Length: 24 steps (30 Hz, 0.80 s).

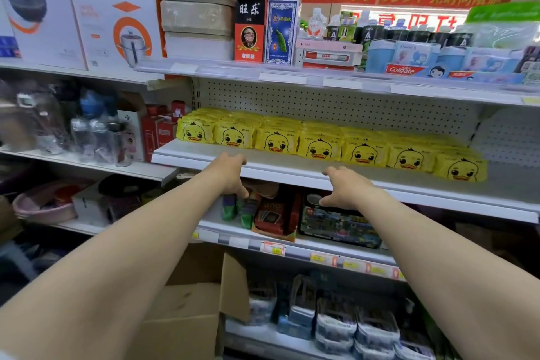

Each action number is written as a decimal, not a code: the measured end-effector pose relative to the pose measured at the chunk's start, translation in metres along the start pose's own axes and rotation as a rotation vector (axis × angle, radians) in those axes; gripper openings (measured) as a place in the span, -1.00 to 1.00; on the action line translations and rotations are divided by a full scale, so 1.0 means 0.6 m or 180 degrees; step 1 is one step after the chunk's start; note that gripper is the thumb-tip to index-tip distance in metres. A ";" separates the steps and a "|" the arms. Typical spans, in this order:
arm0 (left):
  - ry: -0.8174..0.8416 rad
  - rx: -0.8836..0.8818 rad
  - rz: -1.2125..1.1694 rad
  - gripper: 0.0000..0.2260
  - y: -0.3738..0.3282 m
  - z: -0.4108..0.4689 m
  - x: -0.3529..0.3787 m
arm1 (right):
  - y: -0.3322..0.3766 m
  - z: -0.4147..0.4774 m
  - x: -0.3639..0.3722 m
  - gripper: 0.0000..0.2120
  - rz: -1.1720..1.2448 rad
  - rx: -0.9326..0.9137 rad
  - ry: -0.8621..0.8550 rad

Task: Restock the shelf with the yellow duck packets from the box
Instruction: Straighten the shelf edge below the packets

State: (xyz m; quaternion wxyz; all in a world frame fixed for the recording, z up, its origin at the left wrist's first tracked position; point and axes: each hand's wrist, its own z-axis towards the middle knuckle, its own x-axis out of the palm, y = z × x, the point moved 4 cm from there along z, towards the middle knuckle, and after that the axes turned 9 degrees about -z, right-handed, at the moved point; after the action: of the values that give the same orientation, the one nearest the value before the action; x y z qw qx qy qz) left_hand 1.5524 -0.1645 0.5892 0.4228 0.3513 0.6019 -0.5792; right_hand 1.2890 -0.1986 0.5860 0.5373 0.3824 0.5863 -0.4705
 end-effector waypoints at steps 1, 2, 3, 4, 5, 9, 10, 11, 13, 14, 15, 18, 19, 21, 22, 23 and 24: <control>-0.0019 -0.0024 -0.0010 -0.16 0.004 -0.004 -0.001 | 0.004 0.000 -0.001 -0.21 0.0002 -0.0021 -0.0009; -0.0035 -0.0050 -0.0017 -0.16 0.008 -0.008 -0.003 | 0.009 0.000 -0.002 -0.21 0.0005 -0.0044 -0.0011; -0.0045 -0.0070 -0.0017 -0.17 0.012 -0.012 -0.004 | 0.014 0.000 -0.004 -0.21 0.0009 -0.0069 -0.0013; -0.0053 -0.0085 -0.0010 -0.17 0.014 -0.016 -0.006 | 0.019 -0.001 -0.006 -0.21 0.0012 -0.0093 -0.0015; -0.0064 -0.0094 -0.0004 -0.18 0.017 -0.020 -0.008 | 0.024 0.000 -0.008 -0.21 0.0013 -0.0116 -0.0022; -0.0107 -0.0188 0.0011 -0.18 0.030 -0.038 -0.014 | 0.043 -0.003 -0.017 -0.21 0.0021 -0.0238 -0.0094; -0.0119 -0.0216 0.0014 -0.17 0.033 -0.043 -0.016 | 0.048 -0.005 -0.018 -0.21 0.0018 -0.0266 -0.0112; -0.0126 -0.0239 0.0017 -0.18 0.037 -0.048 -0.017 | 0.052 -0.006 -0.018 -0.22 0.0013 -0.0288 -0.0125; -0.0143 -0.0272 0.0011 -0.18 0.046 -0.058 -0.019 | 0.060 -0.011 -0.018 -0.22 0.0018 -0.0322 -0.0136; -0.0153 -0.0284 0.0008 -0.18 0.050 -0.064 -0.019 | 0.064 -0.013 -0.017 -0.22 0.0028 -0.0340 -0.0140; -0.0157 -0.0301 0.0004 -0.18 0.055 -0.069 -0.020 | 0.069 -0.015 -0.016 -0.22 0.0041 -0.0359 -0.0138; -0.0175 -0.0383 -0.0005 -0.18 0.072 -0.087 -0.024 | 0.084 -0.021 -0.014 -0.22 0.0063 -0.0445 -0.0125; -0.0188 -0.0420 -0.0009 -0.20 0.078 -0.093 -0.025 | 0.089 -0.022 -0.013 -0.21 0.0061 -0.0470 -0.0129; -0.0217 -0.0494 -0.0009 -0.23 0.092 -0.104 -0.027 | 0.101 -0.023 -0.010 -0.21 0.0078 -0.0519 -0.0128; -0.0237 -0.0536 -0.0019 -0.24 0.098 -0.110 -0.028 | 0.107 -0.022 -0.009 -0.21 0.0091 -0.0549 -0.0122; -0.0260 -0.0572 -0.0041 -0.23 0.106 -0.114 -0.028 | 0.114 -0.021 -0.008 -0.21 0.0100 -0.0580 -0.0115; -0.0280 -0.0618 -0.0072 -0.22 0.114 -0.119 -0.029 | 0.122 -0.020 -0.007 -0.21 0.0106 -0.0614 -0.0114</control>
State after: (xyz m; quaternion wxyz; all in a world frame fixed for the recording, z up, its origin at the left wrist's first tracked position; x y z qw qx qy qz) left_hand 1.6143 -0.0867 0.5756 0.4742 0.2761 0.6400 -0.5378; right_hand 1.3561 -0.1675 0.5799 0.5897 0.3301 0.6128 -0.4096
